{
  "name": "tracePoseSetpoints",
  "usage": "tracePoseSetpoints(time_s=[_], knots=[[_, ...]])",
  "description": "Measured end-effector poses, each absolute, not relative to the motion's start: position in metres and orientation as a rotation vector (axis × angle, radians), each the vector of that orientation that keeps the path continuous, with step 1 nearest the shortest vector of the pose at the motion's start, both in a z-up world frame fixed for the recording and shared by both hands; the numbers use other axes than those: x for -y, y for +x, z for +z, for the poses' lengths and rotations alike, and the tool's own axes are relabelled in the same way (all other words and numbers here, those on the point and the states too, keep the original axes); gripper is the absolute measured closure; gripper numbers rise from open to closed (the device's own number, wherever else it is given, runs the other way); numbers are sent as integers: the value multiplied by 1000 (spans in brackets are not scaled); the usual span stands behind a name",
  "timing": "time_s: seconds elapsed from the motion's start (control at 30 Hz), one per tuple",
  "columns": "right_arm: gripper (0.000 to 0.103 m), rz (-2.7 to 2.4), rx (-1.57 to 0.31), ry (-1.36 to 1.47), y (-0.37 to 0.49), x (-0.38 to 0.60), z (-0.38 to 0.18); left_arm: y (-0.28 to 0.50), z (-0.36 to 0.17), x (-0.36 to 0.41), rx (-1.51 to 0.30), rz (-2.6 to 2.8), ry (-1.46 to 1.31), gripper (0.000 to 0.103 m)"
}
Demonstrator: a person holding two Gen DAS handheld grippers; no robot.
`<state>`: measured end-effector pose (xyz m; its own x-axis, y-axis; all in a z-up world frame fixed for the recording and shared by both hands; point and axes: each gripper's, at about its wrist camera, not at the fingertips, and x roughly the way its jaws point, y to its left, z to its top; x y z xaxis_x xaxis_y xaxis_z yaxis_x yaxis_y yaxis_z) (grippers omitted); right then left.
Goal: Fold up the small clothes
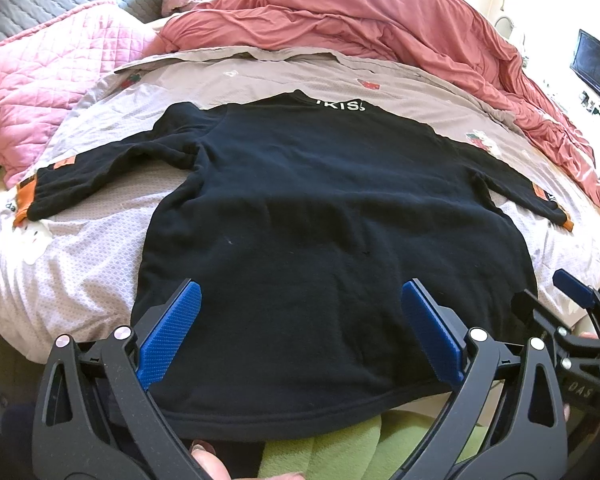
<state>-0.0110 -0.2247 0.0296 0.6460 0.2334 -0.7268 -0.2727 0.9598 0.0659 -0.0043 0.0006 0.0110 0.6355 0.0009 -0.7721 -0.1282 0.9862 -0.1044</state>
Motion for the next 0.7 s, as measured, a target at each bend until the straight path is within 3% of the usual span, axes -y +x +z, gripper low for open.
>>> tracePoseSetpoints(time_s=[0.7], knots=[[4, 335, -798, -104, 53, 185, 32, 2, 9, -83, -851, 222, -261, 9]])
